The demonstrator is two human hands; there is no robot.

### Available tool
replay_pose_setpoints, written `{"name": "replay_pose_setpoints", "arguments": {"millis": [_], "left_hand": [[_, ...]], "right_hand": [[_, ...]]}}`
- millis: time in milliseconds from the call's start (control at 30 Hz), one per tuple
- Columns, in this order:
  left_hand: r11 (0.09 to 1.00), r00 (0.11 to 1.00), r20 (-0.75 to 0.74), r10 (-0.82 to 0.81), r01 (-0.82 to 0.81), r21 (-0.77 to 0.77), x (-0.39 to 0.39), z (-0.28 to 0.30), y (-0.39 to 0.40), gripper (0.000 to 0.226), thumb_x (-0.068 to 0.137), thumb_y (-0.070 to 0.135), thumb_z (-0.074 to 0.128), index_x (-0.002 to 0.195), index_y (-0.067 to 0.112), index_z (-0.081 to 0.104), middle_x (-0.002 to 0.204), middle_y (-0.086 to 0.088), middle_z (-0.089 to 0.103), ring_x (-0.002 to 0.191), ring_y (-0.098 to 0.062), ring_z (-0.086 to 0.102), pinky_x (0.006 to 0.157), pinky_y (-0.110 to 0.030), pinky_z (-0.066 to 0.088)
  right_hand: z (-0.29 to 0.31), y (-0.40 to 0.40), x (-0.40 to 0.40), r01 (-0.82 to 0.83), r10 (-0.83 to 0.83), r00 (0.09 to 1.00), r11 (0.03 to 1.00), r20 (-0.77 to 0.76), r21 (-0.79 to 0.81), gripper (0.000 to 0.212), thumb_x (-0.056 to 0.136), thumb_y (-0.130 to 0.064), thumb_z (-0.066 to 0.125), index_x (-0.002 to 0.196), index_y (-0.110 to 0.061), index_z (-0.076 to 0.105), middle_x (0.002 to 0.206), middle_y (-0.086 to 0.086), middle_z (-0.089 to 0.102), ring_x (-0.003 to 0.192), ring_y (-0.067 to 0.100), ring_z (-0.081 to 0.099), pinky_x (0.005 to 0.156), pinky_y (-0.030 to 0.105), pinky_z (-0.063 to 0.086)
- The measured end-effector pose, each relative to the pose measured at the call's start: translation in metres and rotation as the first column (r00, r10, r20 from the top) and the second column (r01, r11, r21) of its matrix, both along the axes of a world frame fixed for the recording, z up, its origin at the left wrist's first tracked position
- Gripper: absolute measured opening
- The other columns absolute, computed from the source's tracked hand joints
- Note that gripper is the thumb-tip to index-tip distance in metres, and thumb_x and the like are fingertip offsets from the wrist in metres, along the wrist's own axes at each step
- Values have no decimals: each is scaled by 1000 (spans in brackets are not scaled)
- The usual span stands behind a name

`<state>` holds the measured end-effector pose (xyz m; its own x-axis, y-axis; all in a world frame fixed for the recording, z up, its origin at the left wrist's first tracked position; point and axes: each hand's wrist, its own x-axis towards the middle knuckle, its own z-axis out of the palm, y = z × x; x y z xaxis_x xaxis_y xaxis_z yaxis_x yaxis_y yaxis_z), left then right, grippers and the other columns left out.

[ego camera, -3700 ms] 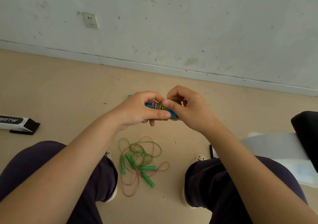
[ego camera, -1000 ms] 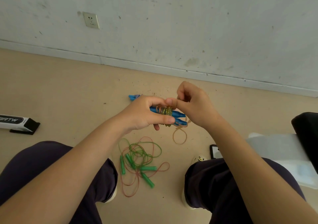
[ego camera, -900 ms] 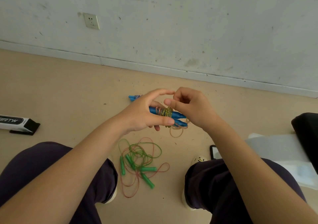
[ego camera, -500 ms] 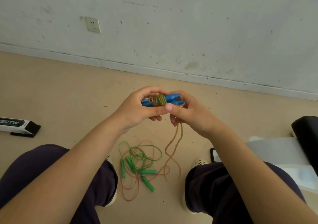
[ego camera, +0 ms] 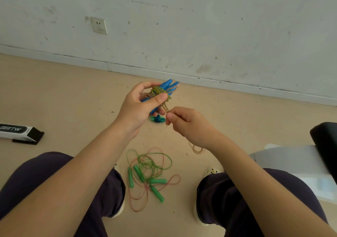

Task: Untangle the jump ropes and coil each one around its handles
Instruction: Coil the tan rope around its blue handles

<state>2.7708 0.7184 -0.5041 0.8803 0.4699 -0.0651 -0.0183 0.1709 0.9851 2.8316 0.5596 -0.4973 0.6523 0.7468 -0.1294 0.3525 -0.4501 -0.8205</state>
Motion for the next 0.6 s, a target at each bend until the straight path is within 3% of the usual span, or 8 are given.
{"name": "replay_pose_setpoints", "arguments": {"millis": [200, 400, 467, 600], "left_hand": [[988, 990, -136, 38, -16, 154, 4, -9, 5, 39, 85, 10, 77, 122, 20, 67, 91, -4, 72, 51, -13, 66, 51, -19, 45], [969, 960, -187, -209, 229, 96, 1, -6, 2, 45, 91, 9, 68, 133, 23, 61, 100, -5, 73, 65, -15, 70, 55, -17, 46], [964, 950, -164, -264, 265, -14, 1, -3, 1, 39, 97, 10, 59, 134, 22, 58, 104, -6, 72, 70, -16, 72, 58, -18, 48], [987, 980, -113, -161, 159, -28, 3, -4, 3, 36, 98, 5, 58, 128, 25, 60, 98, -3, 73, 68, -17, 72, 64, -25, 46]], "right_hand": [[9, -10, 4, 15, -29, 984, 996, 173, 85, 18, 94, -21, 63, 83, -8, 65, 61, -7, 46, 54, 4, 40, 55, 16, 33], [14, -21, 19, 131, -166, 975, 967, 149, 218, 11, 95, -14, 60, 92, -14, 71, 60, 1, 43, 52, 6, 32, 49, 17, 28], [15, -23, 23, 157, -193, 973, 955, 128, 253, 9, 94, -15, 63, 92, -12, 72, 52, -9, 40, 48, 6, 29, 48, 17, 26], [15, -23, 23, 149, -176, 981, 956, 86, 251, 4, 87, -16, 73, 85, -12, 73, 43, -13, 32, 44, 6, 26, 48, 17, 24]]}}
